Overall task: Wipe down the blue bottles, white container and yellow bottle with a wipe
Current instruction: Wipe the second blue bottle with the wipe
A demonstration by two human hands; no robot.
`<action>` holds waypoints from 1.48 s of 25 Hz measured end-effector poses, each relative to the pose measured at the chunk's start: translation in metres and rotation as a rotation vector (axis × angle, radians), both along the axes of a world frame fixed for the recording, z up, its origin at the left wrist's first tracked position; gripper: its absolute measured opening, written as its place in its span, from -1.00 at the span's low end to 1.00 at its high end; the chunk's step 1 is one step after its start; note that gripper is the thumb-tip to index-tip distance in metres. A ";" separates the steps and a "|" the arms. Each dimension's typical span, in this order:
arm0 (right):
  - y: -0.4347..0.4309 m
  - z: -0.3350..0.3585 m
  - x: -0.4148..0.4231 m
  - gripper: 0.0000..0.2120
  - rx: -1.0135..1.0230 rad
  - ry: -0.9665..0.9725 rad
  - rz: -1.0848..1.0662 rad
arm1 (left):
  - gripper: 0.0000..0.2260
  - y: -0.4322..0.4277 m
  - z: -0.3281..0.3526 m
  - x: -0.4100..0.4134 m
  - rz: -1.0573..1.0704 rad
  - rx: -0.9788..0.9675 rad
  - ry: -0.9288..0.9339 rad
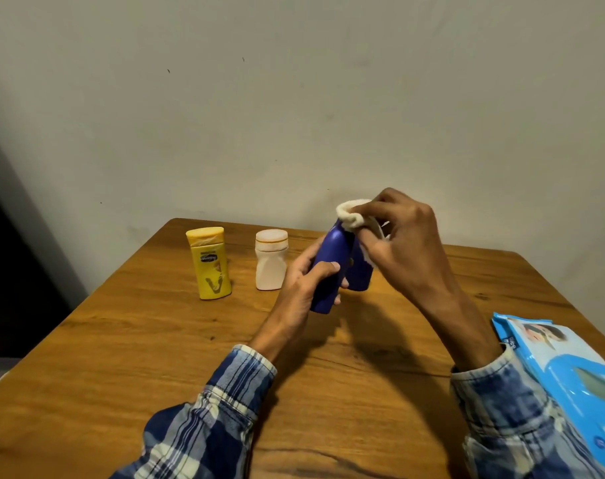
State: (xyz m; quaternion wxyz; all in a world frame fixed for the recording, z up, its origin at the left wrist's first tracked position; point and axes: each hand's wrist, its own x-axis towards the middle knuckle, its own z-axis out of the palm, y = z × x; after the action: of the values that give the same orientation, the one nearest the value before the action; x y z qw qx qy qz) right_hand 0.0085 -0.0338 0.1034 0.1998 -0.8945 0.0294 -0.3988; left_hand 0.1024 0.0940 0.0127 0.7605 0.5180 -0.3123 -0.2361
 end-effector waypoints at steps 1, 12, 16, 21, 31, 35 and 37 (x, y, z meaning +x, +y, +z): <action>0.005 -0.002 0.001 -0.78 -0.031 0.049 0.051 | -0.59 0.000 0.000 0.000 0.008 -0.002 0.000; 0.009 -0.009 0.005 -0.77 0.015 -0.041 0.027 | -0.61 0.000 0.003 0.000 0.020 -0.024 -0.003; 0.014 -0.009 0.004 -0.78 -0.070 0.054 0.040 | -0.60 0.001 0.004 -0.002 0.062 0.026 -0.058; 0.014 -0.004 0.002 -0.76 -0.095 0.025 -0.085 | -0.58 0.000 0.004 -0.008 0.162 0.071 -0.238; 0.016 -0.006 0.003 -0.80 -0.106 0.166 0.072 | -0.58 -0.001 0.002 -0.008 0.290 0.052 -0.351; 0.003 -0.003 0.003 -0.79 0.014 0.004 0.056 | -0.53 0.003 0.006 -0.007 0.254 0.030 -0.312; -0.005 -0.002 0.000 -0.80 0.078 -0.063 0.048 | -0.52 0.001 0.005 -0.007 0.181 0.011 -0.268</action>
State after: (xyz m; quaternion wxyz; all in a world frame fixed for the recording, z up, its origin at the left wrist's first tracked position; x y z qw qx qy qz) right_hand 0.0083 -0.0391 0.1017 0.2447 -0.8735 0.0170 -0.4206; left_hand 0.0956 0.0951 0.0175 0.7273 0.5751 -0.3619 -0.0971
